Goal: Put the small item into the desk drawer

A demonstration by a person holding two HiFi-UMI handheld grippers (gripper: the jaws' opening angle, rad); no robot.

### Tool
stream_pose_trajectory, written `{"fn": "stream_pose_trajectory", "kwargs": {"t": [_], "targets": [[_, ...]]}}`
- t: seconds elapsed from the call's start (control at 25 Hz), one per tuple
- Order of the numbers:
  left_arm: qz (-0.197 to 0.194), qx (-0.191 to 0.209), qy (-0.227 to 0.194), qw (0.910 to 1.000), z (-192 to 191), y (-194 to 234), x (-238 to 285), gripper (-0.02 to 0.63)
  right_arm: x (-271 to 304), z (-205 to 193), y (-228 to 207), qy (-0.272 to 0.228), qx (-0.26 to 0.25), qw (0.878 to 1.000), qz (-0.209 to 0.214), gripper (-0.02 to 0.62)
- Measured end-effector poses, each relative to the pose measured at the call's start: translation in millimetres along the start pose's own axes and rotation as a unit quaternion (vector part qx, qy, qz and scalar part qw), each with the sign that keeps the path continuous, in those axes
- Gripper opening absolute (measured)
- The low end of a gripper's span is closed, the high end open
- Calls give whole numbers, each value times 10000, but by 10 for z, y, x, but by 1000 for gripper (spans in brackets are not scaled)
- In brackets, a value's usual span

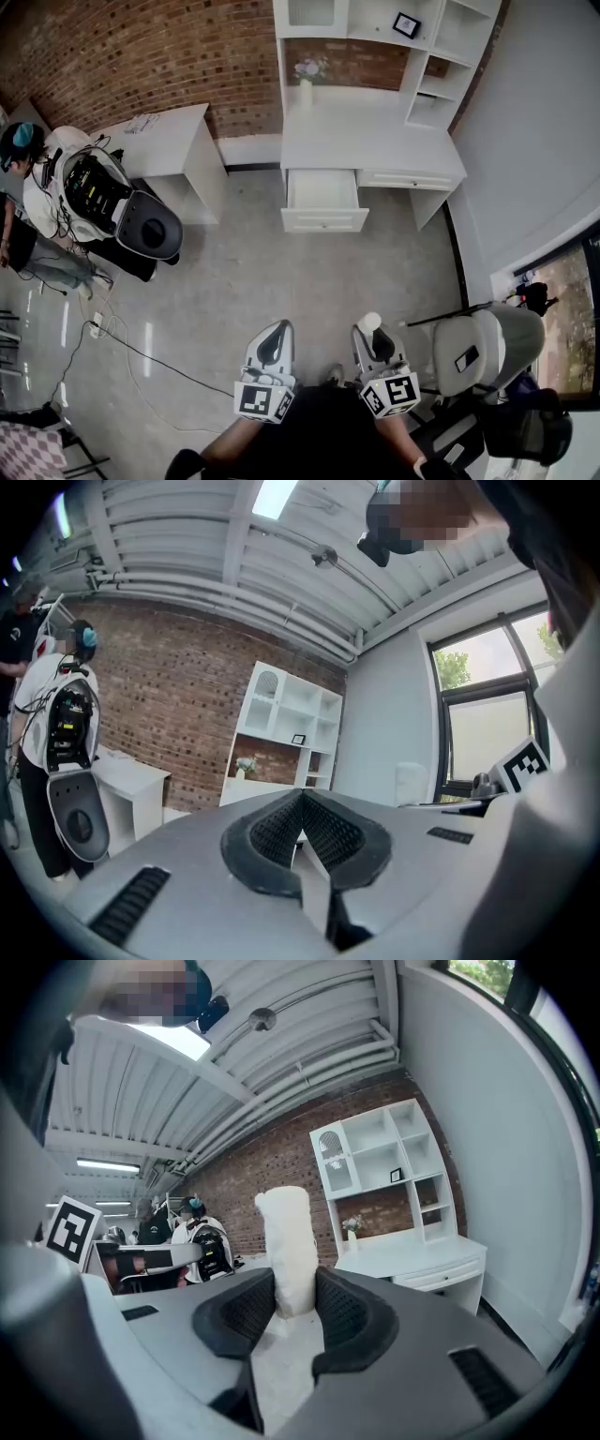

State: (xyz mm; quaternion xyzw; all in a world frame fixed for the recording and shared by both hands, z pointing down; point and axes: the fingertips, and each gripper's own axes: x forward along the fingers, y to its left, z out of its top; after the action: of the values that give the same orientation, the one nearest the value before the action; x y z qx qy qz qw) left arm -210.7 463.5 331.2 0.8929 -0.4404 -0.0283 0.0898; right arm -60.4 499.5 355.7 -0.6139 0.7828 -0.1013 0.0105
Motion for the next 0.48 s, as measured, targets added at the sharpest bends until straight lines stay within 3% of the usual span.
{"fn": "stream_pose_trajectory", "kwargs": {"t": [0.48], "targets": [[20, -86, 78, 9999, -38, -171, 138, 25, -80, 35, -211, -23, 104, 9999, 8, 143]]}}
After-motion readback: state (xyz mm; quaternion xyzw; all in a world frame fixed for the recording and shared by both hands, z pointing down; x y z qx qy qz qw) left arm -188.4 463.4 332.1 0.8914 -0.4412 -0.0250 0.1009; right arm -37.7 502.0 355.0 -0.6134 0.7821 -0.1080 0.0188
